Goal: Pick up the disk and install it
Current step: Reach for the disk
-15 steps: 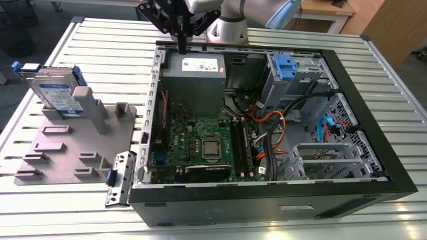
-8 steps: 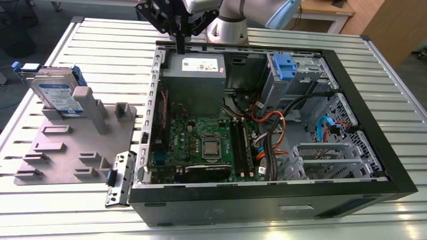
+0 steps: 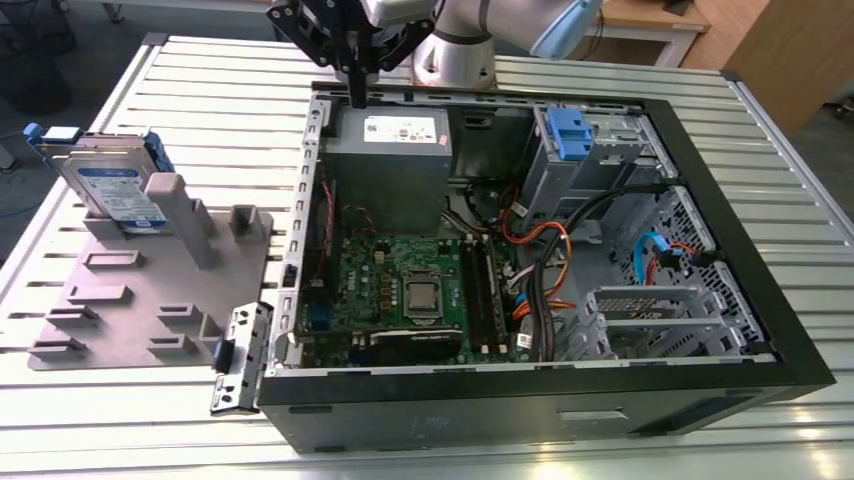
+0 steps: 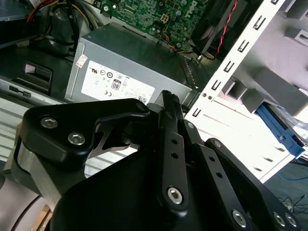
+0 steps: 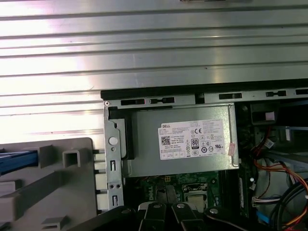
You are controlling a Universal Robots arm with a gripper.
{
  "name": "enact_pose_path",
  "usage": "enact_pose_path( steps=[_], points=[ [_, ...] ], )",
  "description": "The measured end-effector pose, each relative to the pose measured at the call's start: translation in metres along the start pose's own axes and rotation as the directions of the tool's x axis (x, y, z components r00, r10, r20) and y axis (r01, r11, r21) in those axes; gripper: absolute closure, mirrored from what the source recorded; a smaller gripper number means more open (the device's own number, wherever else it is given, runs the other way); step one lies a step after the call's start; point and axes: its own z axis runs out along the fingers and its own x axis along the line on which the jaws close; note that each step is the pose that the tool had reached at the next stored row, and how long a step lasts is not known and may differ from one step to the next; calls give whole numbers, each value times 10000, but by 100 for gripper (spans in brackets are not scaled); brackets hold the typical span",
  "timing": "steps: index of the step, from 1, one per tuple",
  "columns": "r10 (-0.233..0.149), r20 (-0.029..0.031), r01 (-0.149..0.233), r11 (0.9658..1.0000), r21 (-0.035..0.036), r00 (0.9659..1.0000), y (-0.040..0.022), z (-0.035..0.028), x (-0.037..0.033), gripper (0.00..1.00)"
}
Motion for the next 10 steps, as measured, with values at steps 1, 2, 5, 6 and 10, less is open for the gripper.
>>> enact_pose_path(
  steps=[1,2,5,6,10],
  points=[
    [0,0,0,10000,0,10000,0,0,3,89],
    [0,0,0,10000,1,10000,0,0,6,89],
    [0,0,0,10000,0,10000,-1,0,15,89],
    [-1,0,1,10000,1,10000,-2,-1,18,89],
    [0,0,0,10000,0,10000,-2,-1,30,89]
  ],
)
